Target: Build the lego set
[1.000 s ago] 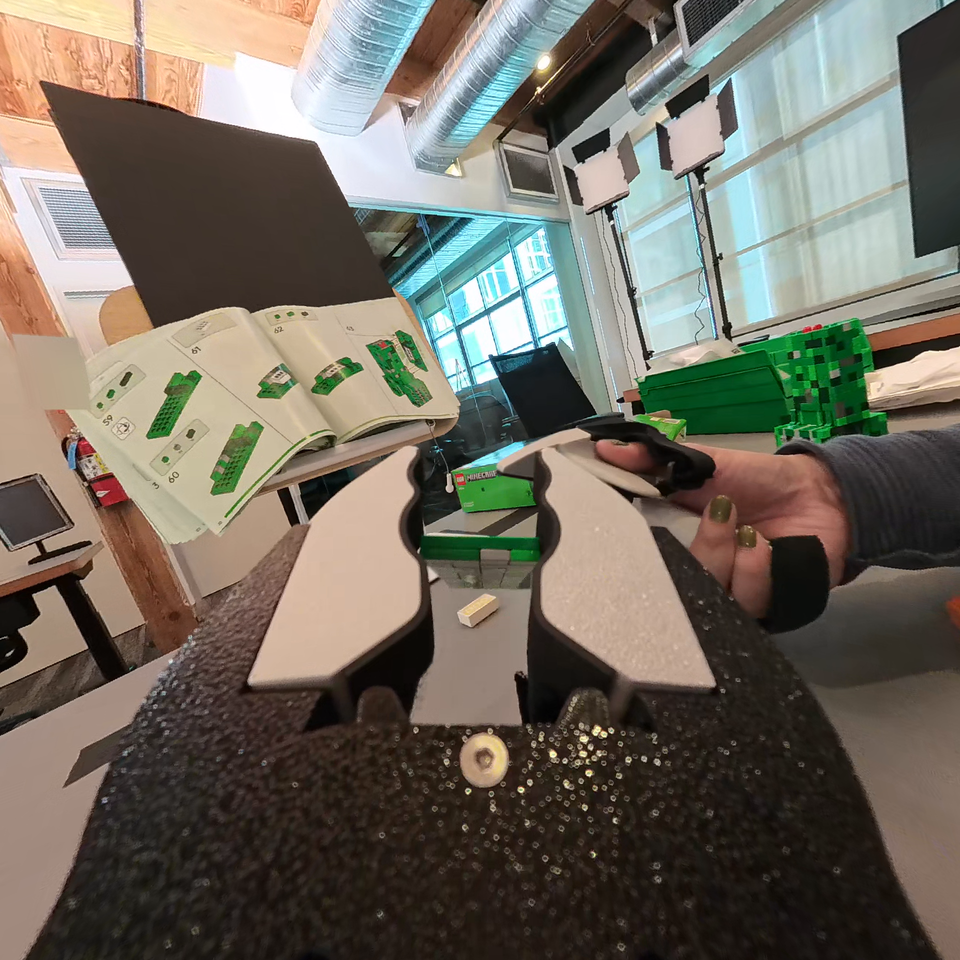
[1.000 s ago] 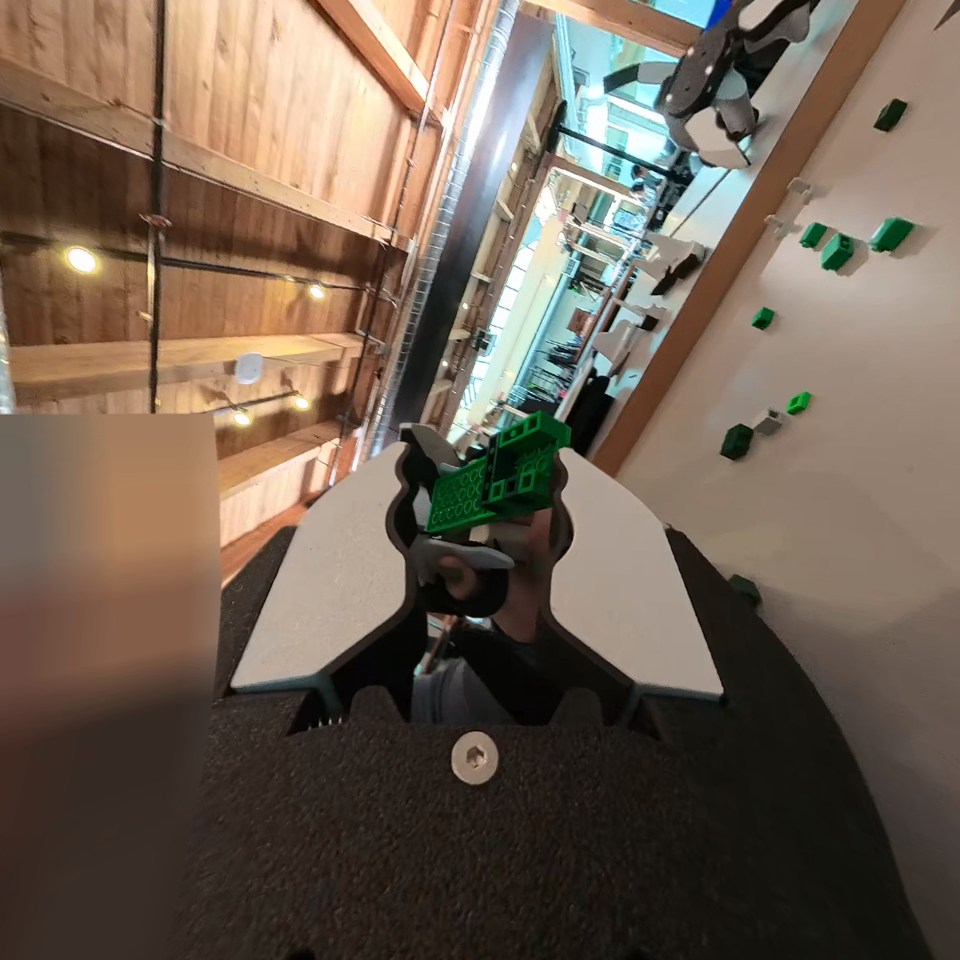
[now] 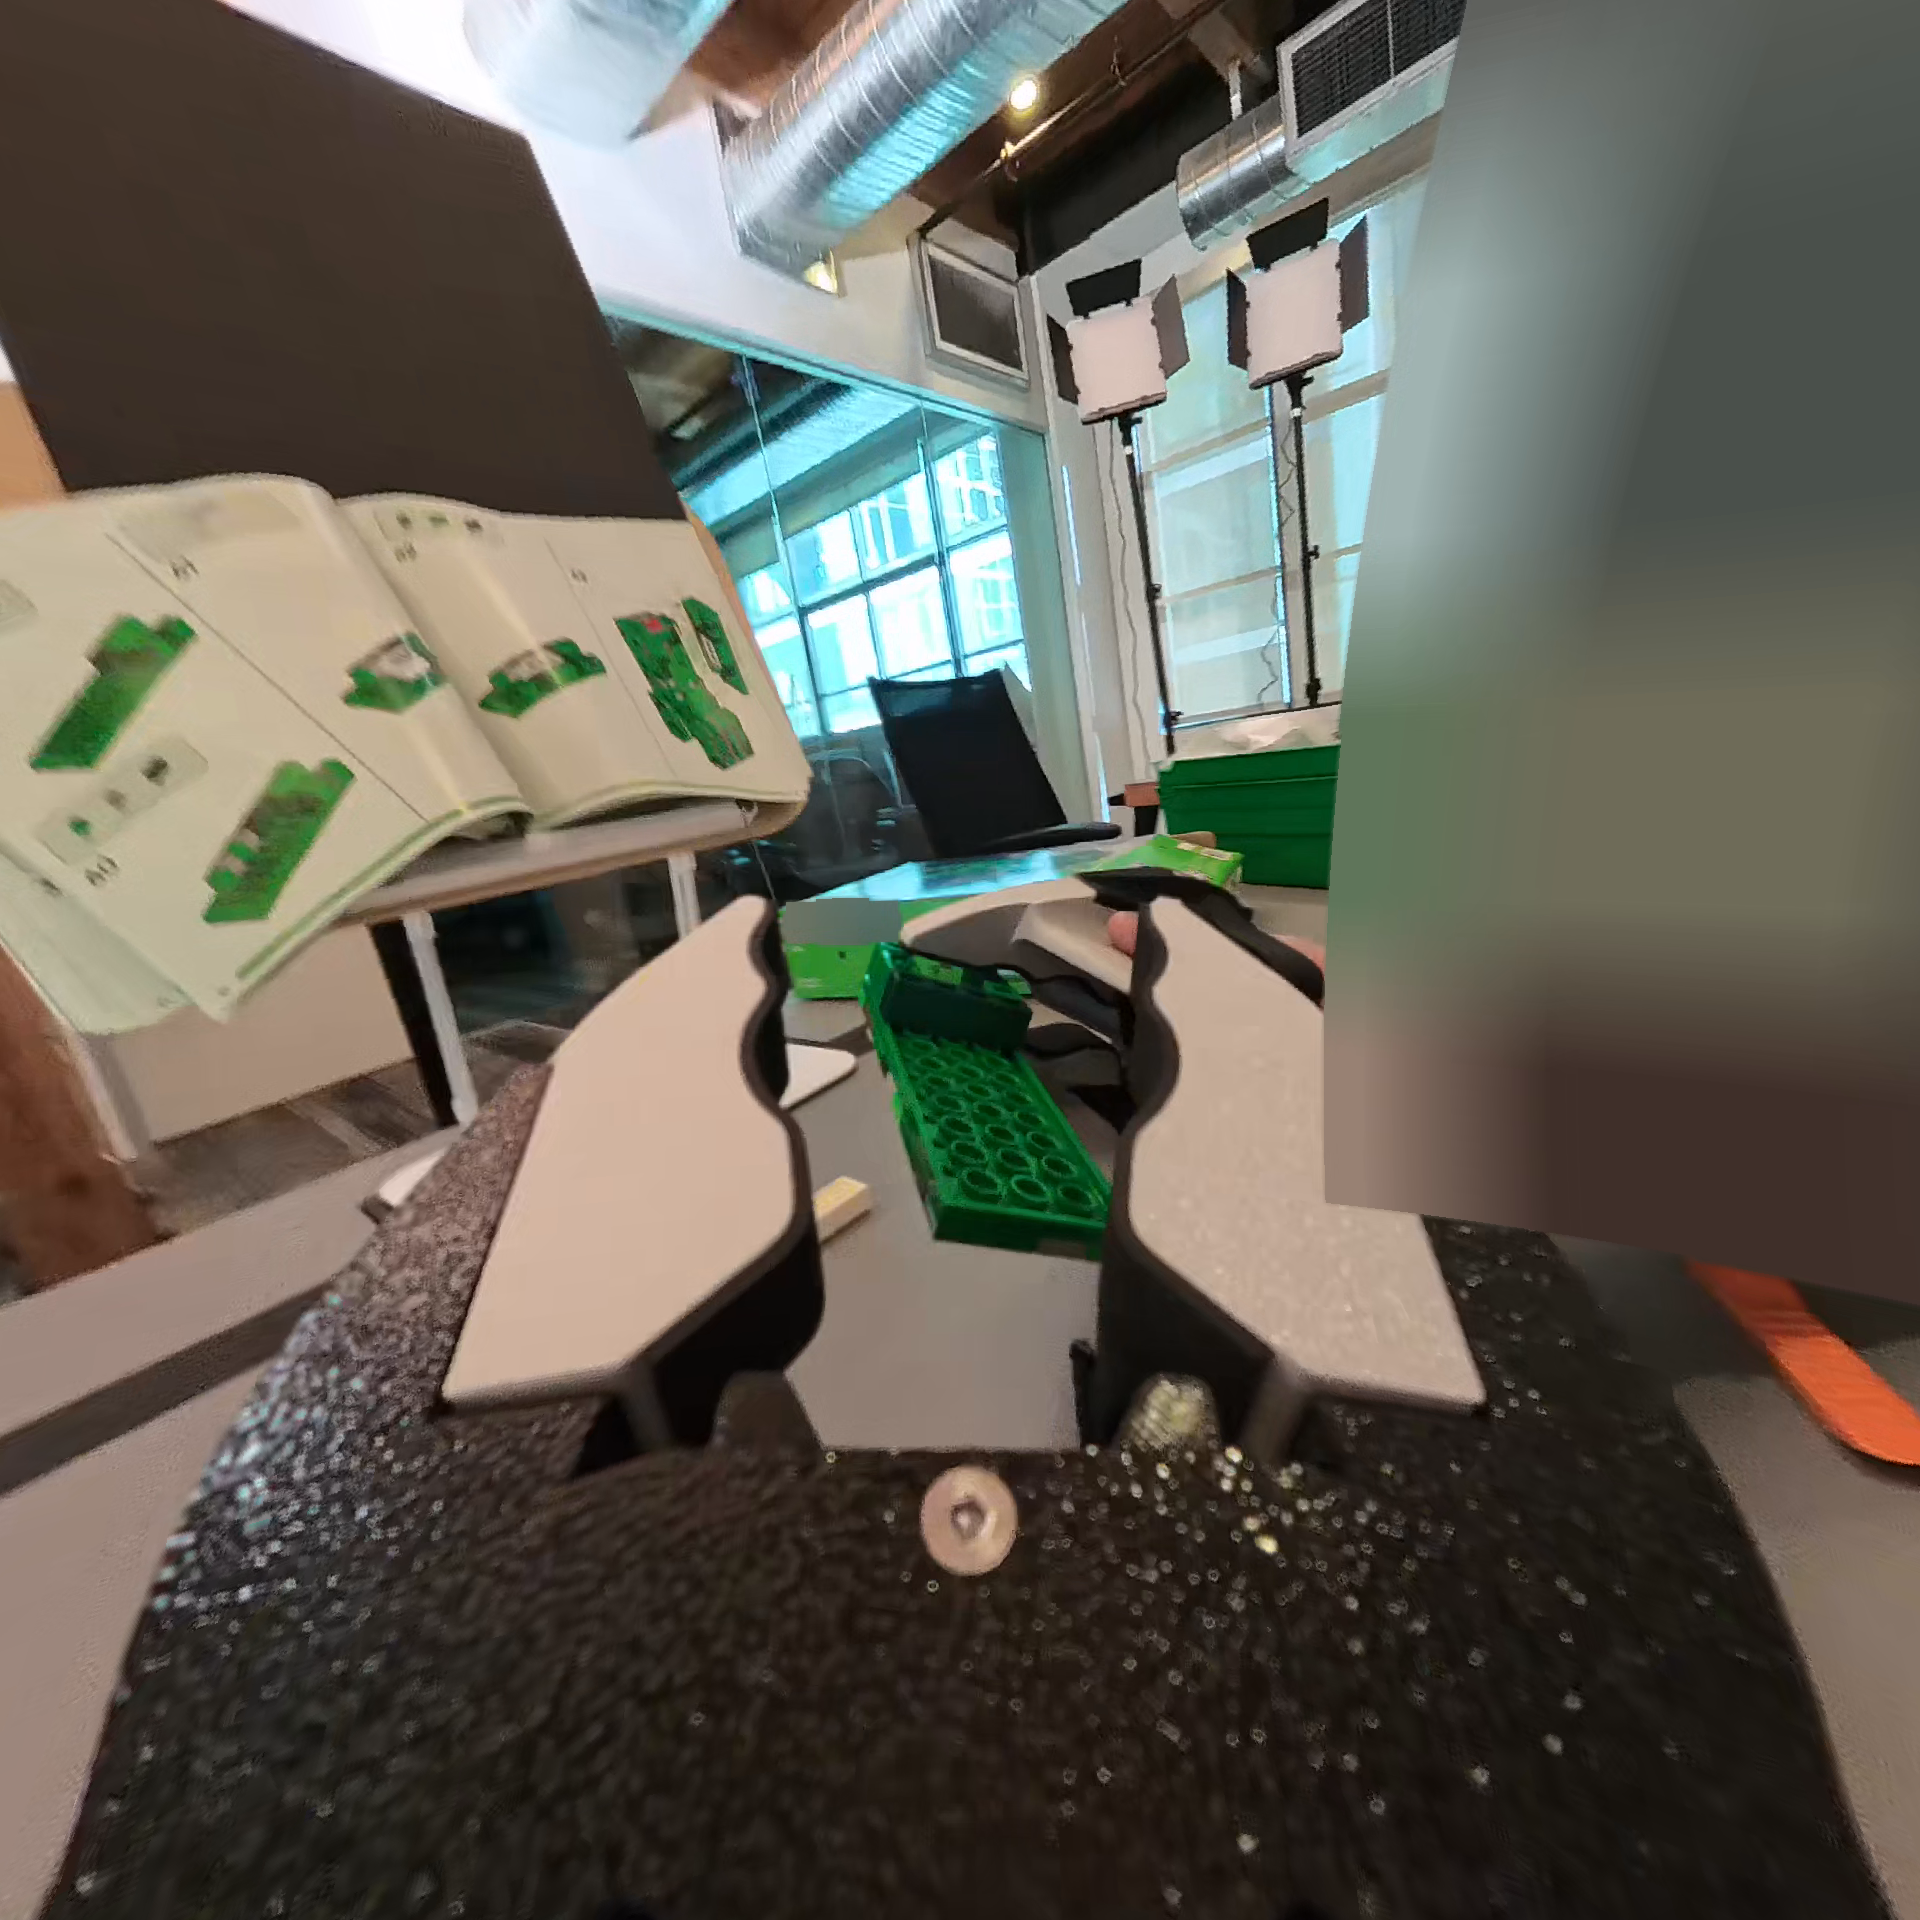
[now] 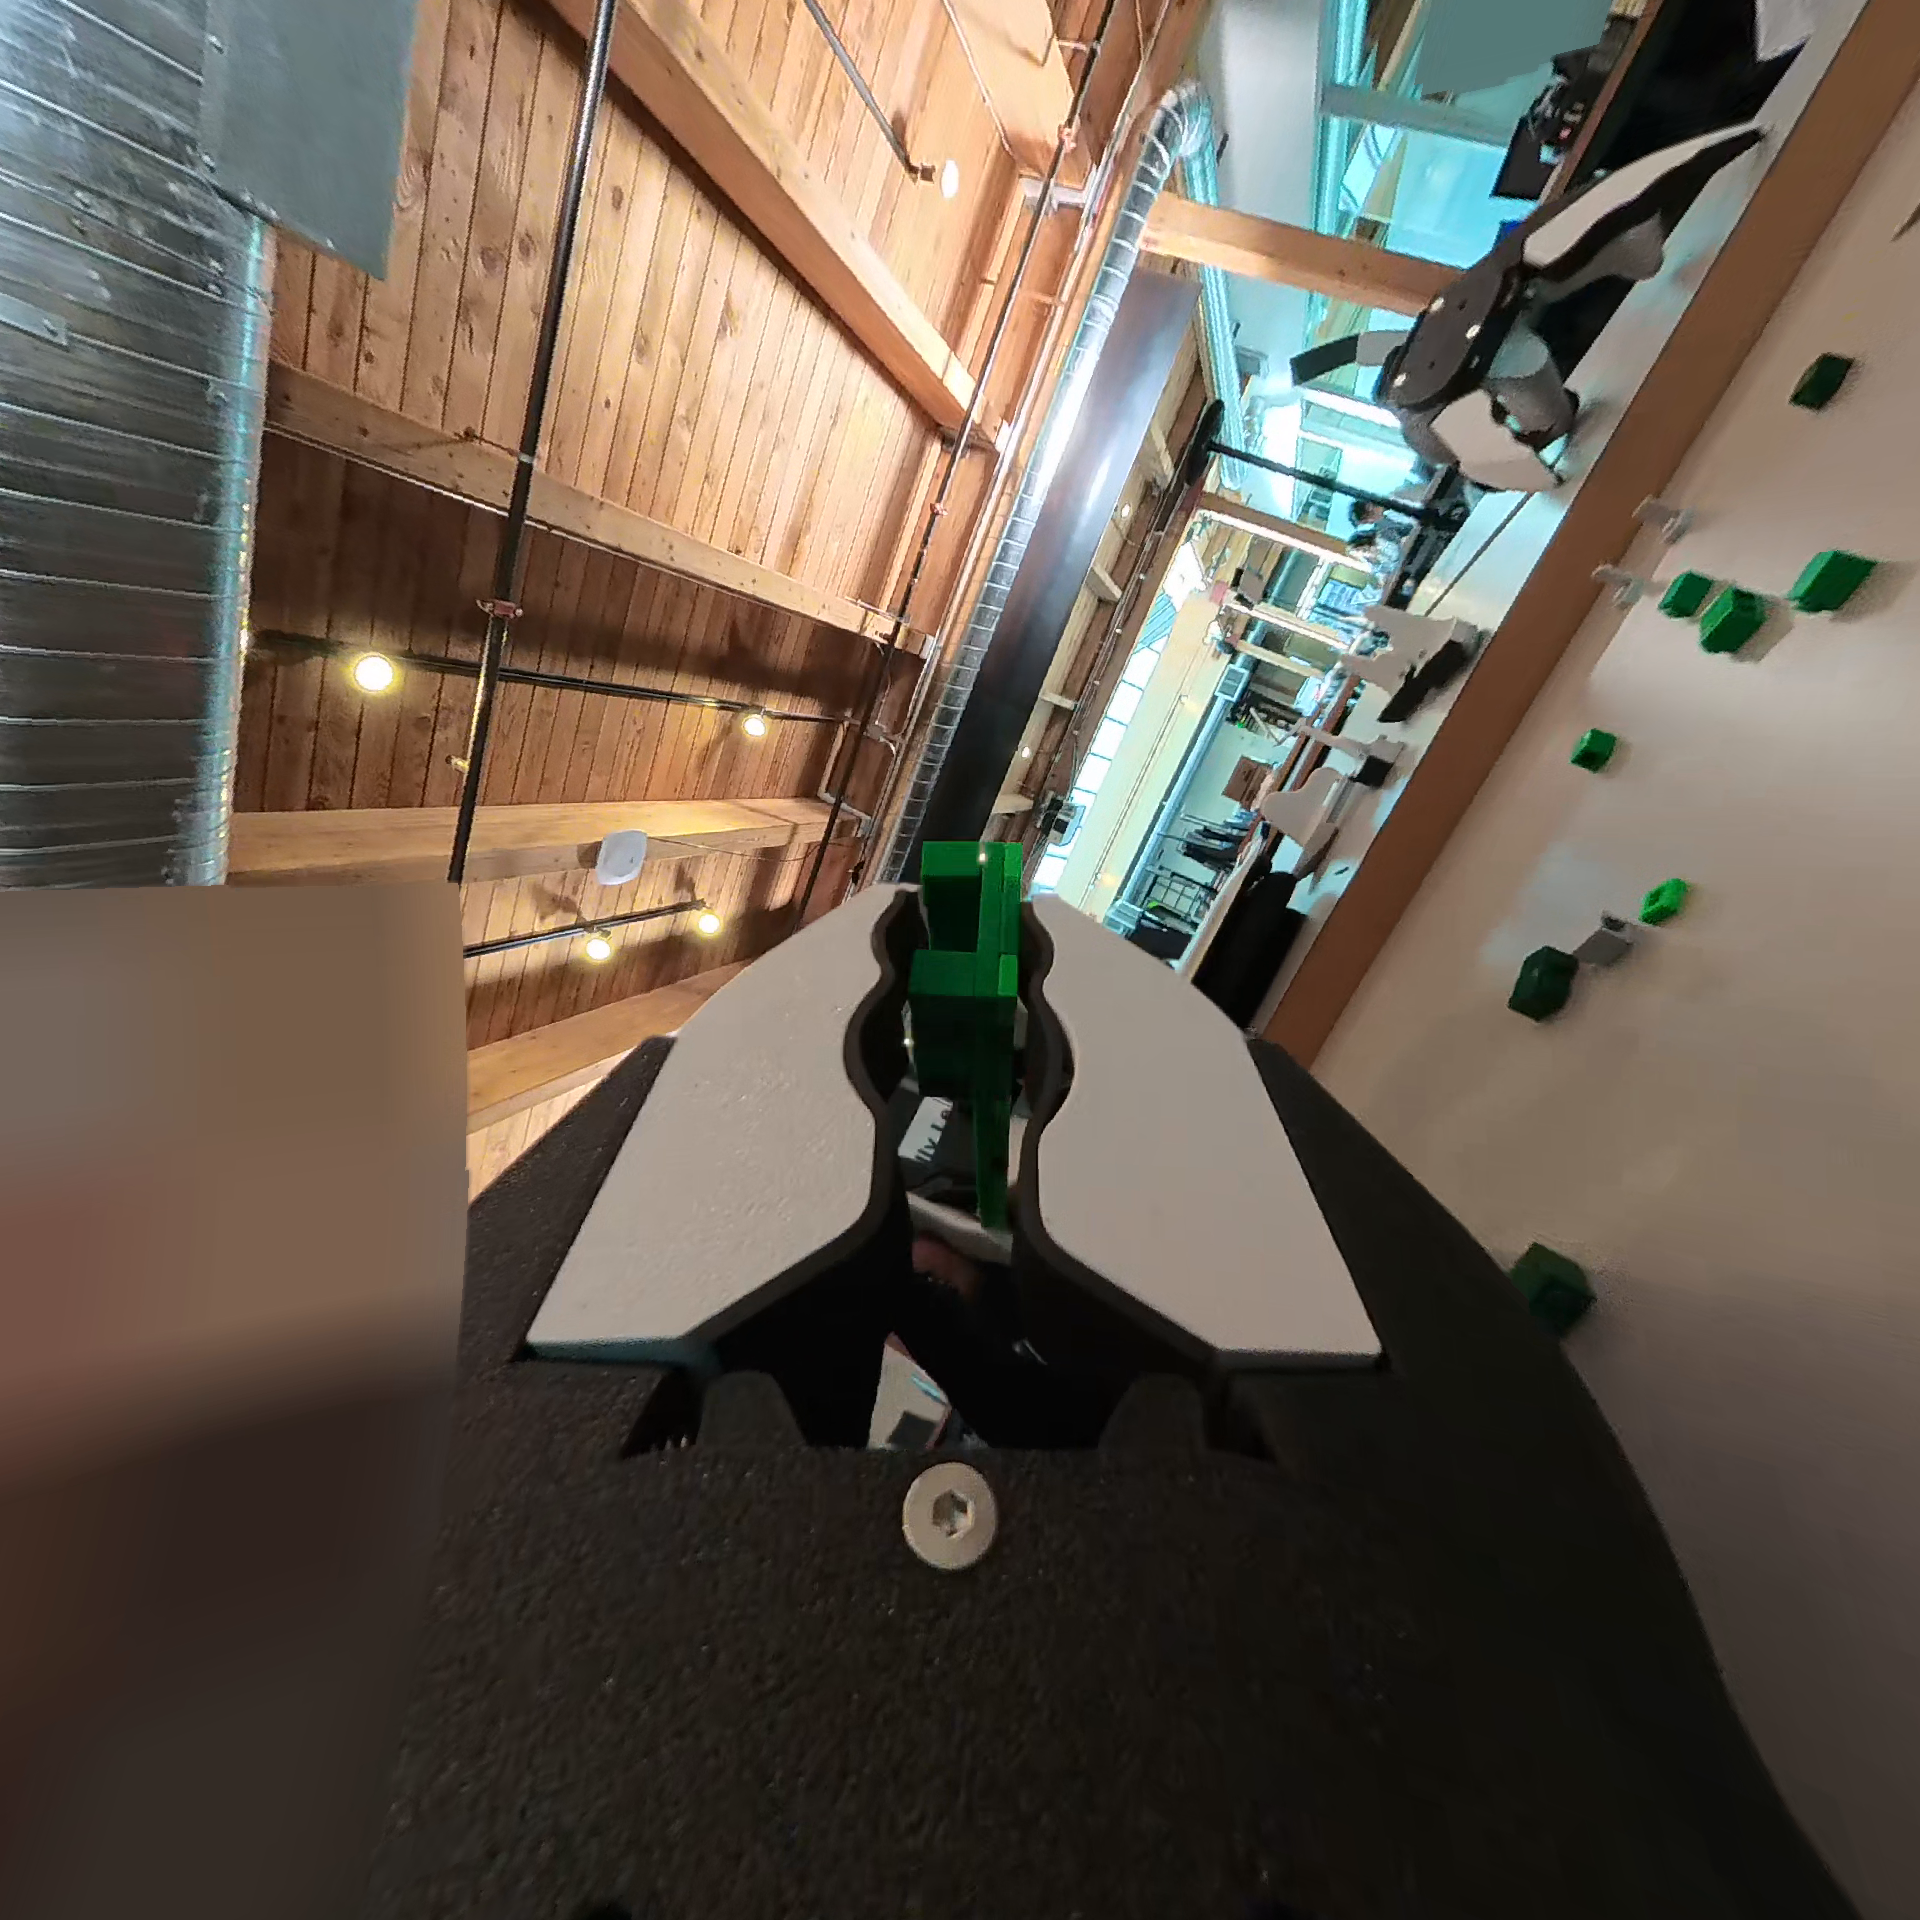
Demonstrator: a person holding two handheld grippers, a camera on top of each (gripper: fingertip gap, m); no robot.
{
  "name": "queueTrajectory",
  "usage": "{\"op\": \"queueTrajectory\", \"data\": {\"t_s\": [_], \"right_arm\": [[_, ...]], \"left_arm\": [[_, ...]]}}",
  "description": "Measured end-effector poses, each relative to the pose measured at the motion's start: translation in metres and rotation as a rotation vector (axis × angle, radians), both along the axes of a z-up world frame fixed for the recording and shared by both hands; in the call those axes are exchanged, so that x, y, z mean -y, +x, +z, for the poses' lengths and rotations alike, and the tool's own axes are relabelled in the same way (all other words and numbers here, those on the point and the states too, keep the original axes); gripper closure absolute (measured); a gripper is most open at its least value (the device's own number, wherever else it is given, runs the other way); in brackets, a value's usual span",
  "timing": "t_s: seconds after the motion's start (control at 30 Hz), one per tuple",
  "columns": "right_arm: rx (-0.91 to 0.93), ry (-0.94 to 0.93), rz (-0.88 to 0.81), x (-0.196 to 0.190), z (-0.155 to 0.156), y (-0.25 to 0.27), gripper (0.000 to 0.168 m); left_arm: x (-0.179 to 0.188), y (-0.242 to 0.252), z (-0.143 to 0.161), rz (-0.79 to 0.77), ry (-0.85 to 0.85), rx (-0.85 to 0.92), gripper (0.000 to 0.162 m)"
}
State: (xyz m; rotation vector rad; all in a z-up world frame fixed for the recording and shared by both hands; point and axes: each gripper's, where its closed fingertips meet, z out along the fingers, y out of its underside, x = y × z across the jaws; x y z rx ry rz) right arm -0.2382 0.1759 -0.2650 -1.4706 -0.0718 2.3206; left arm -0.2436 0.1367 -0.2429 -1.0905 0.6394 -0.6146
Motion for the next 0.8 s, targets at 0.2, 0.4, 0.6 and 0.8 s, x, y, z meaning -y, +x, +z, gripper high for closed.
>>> {"op": "queueTrajectory", "data": {"t_s": [0.2, 0.4, 0.6, 0.8], "right_arm": [[-0.017, 0.014, -0.062, -0.011, 0.002, 0.012, 0.151], [-0.045, 0.055, -0.143, -0.019, 0.011, 0.023, 0.151], [-0.025, 0.069, -0.153, -0.021, 0.007, 0.023, 0.151], [0.029, 0.166, -0.181, -0.016, 0.007, 0.018, 0.150]], "left_arm": [[-0.022, -0.016, -0.017, -0.085, -0.332, 0.098, 0.087], [-0.014, 0.010, -0.038, -0.414, -0.714, 0.204, 0.112], [-0.009, 0.019, -0.042, -0.526, -0.807, 0.258, 0.149], [-0.021, 0.004, -0.049, -0.481, -0.892, 0.337, 0.156]]}}
